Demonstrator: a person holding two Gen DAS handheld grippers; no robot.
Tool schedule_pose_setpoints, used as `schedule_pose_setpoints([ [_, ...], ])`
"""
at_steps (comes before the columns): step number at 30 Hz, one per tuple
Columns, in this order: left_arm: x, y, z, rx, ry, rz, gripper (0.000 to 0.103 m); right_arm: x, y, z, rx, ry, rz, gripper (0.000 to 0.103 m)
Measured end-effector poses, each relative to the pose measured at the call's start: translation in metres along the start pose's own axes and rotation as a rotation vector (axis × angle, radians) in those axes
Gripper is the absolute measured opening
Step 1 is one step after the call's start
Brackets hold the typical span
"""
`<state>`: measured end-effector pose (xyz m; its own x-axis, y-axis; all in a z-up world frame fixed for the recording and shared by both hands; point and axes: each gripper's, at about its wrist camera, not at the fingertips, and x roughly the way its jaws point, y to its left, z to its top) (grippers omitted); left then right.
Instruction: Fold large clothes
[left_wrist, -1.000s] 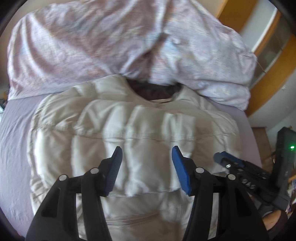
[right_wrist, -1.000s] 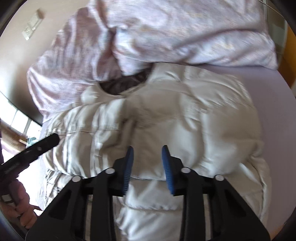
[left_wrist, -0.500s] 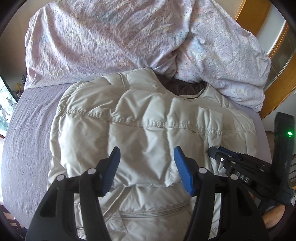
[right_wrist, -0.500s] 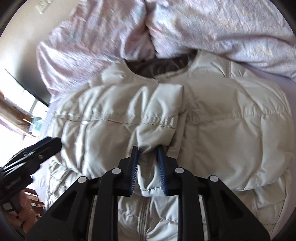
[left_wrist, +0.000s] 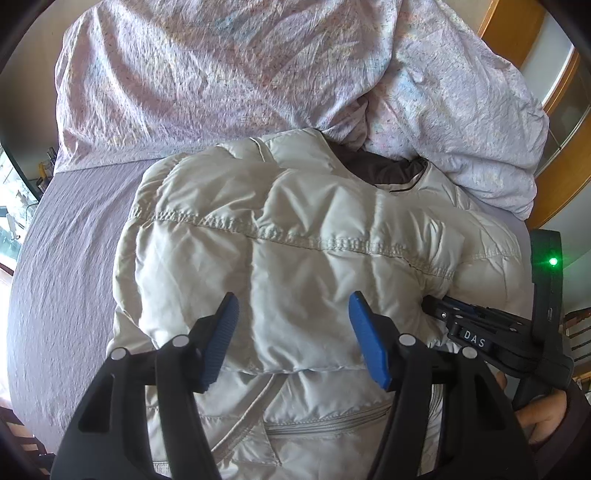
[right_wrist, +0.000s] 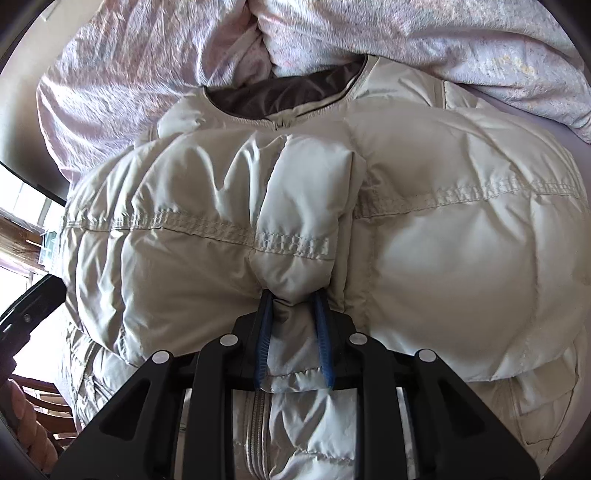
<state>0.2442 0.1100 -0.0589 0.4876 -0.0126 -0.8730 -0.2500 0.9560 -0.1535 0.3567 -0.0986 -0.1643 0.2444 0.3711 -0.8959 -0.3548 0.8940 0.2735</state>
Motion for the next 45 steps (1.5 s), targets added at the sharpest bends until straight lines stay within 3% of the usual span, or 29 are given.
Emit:
schedule_pose_setpoints([
  [5,0.001,0.005,-0.003,0.004,0.005,0.009,0.065,0.008,-0.003,0.001,0.011,-0.007,0.007,0.023],
  [11,-0.003,0.016,-0.01,0.003,0.007,0.021,0.067,0.005,-0.029,0.002,0.11,0.002,0.158,0.023],
  [14,-0.008,0.026,-0.017,0.002,0.006,0.027,0.068,-0.006,-0.041,-0.002,0.133,0.004,0.191,0.027],
  [15,-0.01,0.03,-0.02,0.002,0.007,0.032,0.068,-0.012,-0.042,-0.003,0.129,0.001,0.19,0.029],
  [17,-0.013,0.04,-0.025,0.004,0.01,0.047,0.069,-0.024,-0.046,-0.007,0.11,-0.01,0.159,0.044],
  [21,-0.024,0.061,-0.038,-0.004,0.015,0.073,0.07,-0.05,-0.053,-0.018,0.052,-0.024,0.098,0.053],
  [23,-0.031,0.075,-0.047,-0.014,0.014,0.09,0.073,-0.063,-0.064,-0.028,0.033,-0.024,0.068,0.067],
  [24,-0.034,0.08,-0.05,-0.018,0.014,0.095,0.073,-0.069,-0.072,-0.034,0.029,-0.023,0.058,0.069],
  [31,-0.047,0.127,-0.096,-0.059,0.064,0.147,0.074,-0.104,-0.15,-0.078,0.083,0.039,-0.029,0.076],
  [38,-0.051,0.151,-0.136,-0.093,0.119,0.149,0.074,-0.114,-0.222,-0.125,0.19,0.135,-0.058,0.078],
  [45,-0.048,0.156,-0.159,-0.111,0.151,0.134,0.074,-0.104,-0.249,-0.155,0.264,0.199,0.055,0.078],
])
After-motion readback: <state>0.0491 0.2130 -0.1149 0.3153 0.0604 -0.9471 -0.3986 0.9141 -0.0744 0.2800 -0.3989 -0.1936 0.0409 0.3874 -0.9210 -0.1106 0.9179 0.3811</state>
